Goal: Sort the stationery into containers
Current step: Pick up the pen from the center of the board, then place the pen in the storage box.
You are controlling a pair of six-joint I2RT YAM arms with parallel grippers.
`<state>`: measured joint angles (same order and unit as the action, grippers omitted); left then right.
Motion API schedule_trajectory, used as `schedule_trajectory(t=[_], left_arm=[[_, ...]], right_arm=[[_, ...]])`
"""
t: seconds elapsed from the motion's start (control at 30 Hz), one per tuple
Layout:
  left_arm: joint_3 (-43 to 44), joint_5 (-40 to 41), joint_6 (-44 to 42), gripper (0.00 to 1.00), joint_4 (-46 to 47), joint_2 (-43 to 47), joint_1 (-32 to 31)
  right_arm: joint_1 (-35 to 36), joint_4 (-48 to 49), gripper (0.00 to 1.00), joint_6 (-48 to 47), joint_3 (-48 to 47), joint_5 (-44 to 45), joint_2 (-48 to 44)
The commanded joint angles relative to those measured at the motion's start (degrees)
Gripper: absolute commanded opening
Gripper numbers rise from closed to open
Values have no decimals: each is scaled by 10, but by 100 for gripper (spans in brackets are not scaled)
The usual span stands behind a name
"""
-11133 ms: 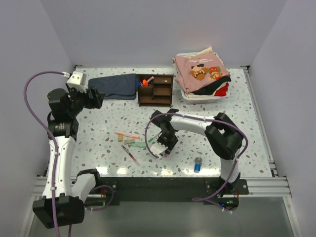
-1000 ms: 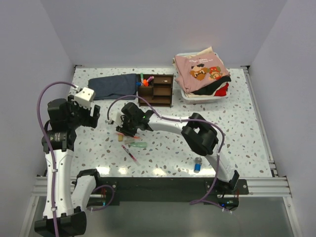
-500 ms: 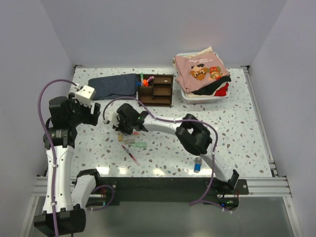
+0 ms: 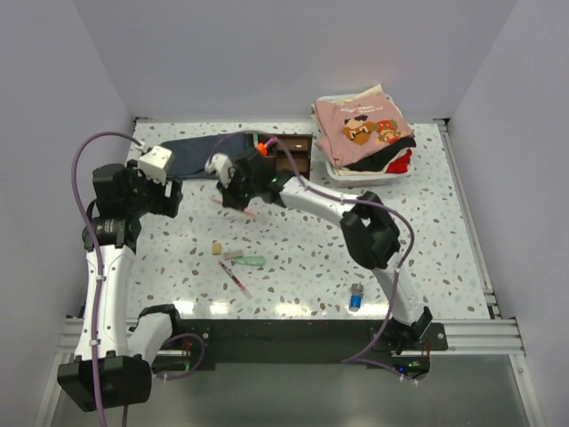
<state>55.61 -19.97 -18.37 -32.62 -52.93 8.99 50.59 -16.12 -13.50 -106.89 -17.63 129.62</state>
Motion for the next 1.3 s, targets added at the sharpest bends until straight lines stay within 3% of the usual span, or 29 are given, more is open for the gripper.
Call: schedule_trajectory(t=[0.0, 0.03, 0.13, 0.23, 0.5, 0.8, 1.27], left_arm=[[28, -31, 21, 79, 51, -22, 4], [29, -37, 25, 79, 57, -26, 4], [34, -51, 28, 79, 63, -47, 4], [50, -60, 12, 78, 51, -70, 4], [80, -60, 19, 78, 44, -110, 4], [79, -60, 10, 78, 50, -143, 3], [106, -89, 28, 78, 93, -227, 4]], right_arm=[[-109, 294, 0, 227, 17, -137, -132], [-116, 381, 0, 239, 35, -125, -139], [-125, 491, 0, 247, 49, -71, -146], [-127, 574, 0, 222, 59, 4, -143], [-127, 719, 0, 166, 63, 101, -91], [-130, 821, 0, 94, 109, 146, -43], [-155, 892, 0, 124, 132, 161, 34]])
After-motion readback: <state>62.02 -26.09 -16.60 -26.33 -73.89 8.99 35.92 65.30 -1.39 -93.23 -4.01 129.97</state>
